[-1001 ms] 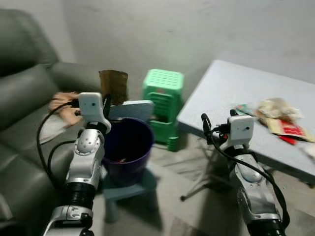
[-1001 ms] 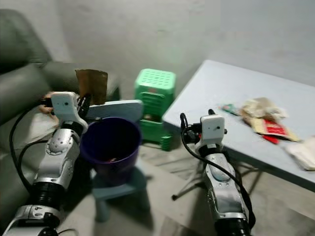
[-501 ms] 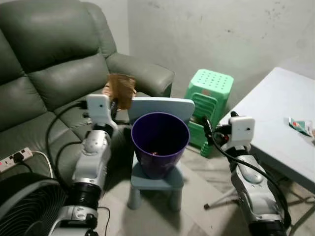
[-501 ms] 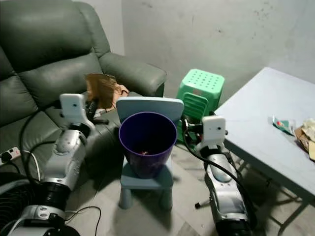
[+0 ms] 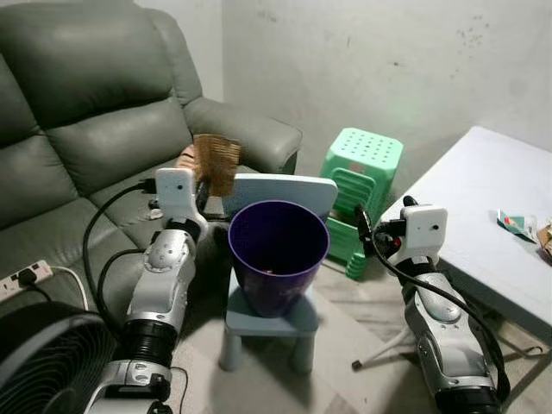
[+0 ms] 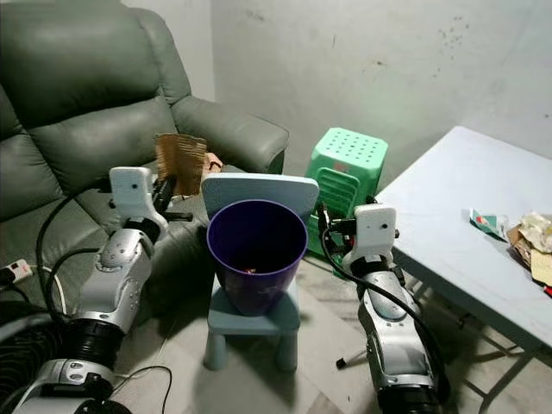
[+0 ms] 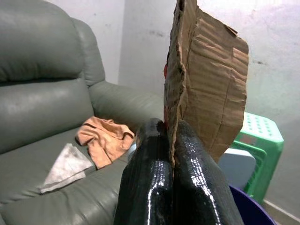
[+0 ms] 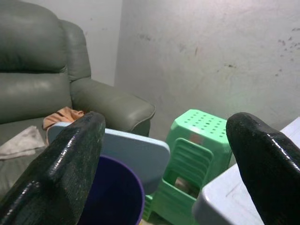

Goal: Picking trash to rubbish bin

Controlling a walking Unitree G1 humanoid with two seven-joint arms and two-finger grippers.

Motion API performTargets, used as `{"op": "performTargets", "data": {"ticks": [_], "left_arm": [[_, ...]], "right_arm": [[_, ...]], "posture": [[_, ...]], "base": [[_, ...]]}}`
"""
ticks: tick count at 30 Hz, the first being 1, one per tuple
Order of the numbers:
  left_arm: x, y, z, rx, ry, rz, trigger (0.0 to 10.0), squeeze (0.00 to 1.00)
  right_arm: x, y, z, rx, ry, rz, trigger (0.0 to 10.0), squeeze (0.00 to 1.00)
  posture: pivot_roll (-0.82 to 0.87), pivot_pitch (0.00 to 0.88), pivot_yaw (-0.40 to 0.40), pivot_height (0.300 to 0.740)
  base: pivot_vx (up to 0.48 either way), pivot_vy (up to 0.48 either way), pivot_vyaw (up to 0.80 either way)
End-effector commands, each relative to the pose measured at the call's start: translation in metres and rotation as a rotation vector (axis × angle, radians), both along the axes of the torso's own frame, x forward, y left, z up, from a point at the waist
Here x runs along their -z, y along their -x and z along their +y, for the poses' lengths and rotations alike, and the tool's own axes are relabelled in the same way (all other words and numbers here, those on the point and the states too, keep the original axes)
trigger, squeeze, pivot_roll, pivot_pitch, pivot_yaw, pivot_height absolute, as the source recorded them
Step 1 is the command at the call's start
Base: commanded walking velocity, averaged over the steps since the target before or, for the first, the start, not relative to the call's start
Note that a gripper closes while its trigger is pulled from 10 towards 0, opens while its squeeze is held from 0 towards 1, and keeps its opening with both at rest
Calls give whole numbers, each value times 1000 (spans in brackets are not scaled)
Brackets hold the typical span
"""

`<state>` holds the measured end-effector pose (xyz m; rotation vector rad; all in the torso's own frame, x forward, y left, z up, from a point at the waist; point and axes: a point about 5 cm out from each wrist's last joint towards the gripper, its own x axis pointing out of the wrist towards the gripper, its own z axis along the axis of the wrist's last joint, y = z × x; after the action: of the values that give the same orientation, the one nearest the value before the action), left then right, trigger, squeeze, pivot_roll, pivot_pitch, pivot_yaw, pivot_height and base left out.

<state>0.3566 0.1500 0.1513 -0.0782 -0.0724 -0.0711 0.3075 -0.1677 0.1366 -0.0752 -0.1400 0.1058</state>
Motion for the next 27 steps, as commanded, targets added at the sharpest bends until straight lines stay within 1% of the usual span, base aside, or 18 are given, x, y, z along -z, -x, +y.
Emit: {"op": "performTargets", "data": {"ticks": [1, 15, 22, 24, 27], "left_arm": [[-4, -2, -5, 17, 5, 0, 10000, 0], [-4, -2, -4, 13, 9, 3, 10000, 0], [-3, -2, -3, -31, 2, 7, 10000, 0], [-2, -3, -2, -35, 18, 15, 10000, 0], [0, -4, 0, -38, 68, 50, 10000, 0]], "right_arm": [[-5, 0, -1, -6, 9, -17, 10000, 0], [-4, 1, 0, -14, 16, -12, 10000, 0], [-3, 1, 0, -21, 23, -8, 10000, 0], [-3, 1, 0, -21, 26, -7, 10000, 0], [-4, 1, 0, -20, 25, -3, 10000, 0]], "posture": [[-65, 0, -66, 740], [-65, 0, -66, 740], [-66, 1, -67, 740], [-66, 1, -67, 740], [-66, 8, -68, 740]], "base": [[300, 0, 0], [289, 0, 0], [0, 0, 0], [0, 0, 0], [0, 0, 0]]}}
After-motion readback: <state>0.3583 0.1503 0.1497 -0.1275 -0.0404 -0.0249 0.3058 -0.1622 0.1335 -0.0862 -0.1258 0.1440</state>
